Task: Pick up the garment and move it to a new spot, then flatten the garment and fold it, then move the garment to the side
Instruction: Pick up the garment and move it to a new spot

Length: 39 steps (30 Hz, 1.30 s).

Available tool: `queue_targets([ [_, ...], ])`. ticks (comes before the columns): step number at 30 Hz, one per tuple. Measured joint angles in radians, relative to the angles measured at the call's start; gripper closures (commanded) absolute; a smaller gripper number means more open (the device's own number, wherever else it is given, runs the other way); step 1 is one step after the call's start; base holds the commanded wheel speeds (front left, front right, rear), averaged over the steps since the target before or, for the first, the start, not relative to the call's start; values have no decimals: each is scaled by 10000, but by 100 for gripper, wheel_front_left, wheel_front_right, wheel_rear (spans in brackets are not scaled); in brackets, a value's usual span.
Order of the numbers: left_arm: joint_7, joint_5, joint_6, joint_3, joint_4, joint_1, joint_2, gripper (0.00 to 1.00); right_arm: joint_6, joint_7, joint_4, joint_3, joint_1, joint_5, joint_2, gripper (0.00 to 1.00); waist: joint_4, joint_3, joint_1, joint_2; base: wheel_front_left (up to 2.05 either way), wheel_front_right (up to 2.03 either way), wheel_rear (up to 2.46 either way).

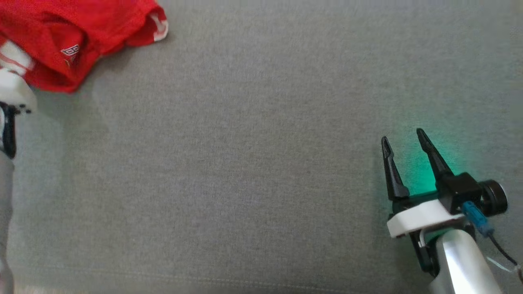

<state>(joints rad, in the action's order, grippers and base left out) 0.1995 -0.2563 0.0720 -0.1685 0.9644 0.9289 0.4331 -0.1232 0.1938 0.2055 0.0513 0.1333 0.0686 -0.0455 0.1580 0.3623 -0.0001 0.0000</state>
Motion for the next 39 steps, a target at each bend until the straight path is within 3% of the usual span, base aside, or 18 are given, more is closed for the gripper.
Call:
queue_targets([
  [6,-451,571,182,-825,-1292,412,261,100,0,305,734,-345,-190,-508,2,0,-341,-1315,-1,0,0,0,0],
  [16,-1969,585,431,-1879,-3601,504,-86,100,0,489,1453,-566,-884,-980,10,0,-1315,-2854,-3,0,0,0,0],
  [24,-2805,25,525,-3200,-5014,-78,-1676,100,0,543,1674,-451,-908,-1204,10,0,-2549,-3158,-1,1,0,0,0],
  [31,-2173,-378,318,-4222,-4100,-1325,-3722,100,0,545,1672,96,-715,-1430,8,0,-3272,-2446,1,1,0,0,0],
  [35,-1572,-531,157,-4949,-2955,-1579,-3940,100,0,545,1676,493,-227,-1653,13,0,-3769,-1950,2,1,0,0,0],
  [39,-1122,-1035,-21,-5988,-2738,-1558,-3931,98,0,546,1695,497,21,-1657,12,0,-4178,-1452,5,0,0,0,0],
])
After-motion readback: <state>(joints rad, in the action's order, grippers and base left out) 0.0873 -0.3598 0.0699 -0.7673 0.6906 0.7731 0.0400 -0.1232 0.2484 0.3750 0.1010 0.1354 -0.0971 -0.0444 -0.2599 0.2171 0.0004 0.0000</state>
